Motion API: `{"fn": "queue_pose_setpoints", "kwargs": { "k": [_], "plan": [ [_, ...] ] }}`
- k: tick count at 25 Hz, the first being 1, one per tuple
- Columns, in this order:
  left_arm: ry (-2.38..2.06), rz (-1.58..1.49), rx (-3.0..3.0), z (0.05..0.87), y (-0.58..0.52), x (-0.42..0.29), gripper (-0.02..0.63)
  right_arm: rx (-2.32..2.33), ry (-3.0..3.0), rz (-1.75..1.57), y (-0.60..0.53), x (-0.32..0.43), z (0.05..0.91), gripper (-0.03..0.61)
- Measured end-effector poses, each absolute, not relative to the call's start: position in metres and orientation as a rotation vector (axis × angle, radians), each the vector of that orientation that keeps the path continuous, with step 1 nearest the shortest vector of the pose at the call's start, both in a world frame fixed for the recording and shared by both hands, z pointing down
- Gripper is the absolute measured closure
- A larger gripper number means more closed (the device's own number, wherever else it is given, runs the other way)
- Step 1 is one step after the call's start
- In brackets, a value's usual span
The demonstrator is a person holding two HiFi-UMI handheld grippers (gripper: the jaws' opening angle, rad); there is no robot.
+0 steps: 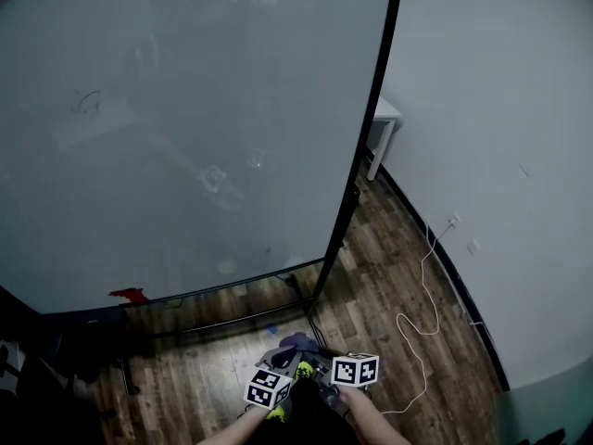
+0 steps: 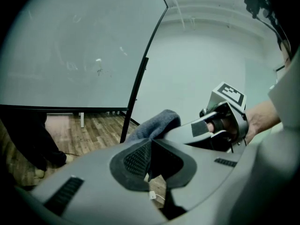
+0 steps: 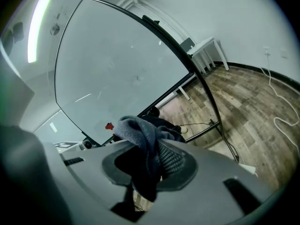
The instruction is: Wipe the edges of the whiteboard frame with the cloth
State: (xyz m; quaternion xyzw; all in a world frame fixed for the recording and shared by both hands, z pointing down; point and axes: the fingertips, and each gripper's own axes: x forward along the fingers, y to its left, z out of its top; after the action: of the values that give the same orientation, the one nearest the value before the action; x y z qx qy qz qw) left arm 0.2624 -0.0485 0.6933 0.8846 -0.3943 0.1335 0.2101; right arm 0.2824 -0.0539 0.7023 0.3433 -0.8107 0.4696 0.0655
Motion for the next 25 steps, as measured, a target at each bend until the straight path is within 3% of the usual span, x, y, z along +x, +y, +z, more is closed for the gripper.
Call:
{"fn": "queue_pose_setpoints", "kwargs": {
  "k": [25],
  "plan": [
    [-1.040,0.335,2.409,0.702,-0.022,0.260,0.594,1.048,-2.446,1.367,-0.026,0.280,0.710,0.497]
  ]
}}
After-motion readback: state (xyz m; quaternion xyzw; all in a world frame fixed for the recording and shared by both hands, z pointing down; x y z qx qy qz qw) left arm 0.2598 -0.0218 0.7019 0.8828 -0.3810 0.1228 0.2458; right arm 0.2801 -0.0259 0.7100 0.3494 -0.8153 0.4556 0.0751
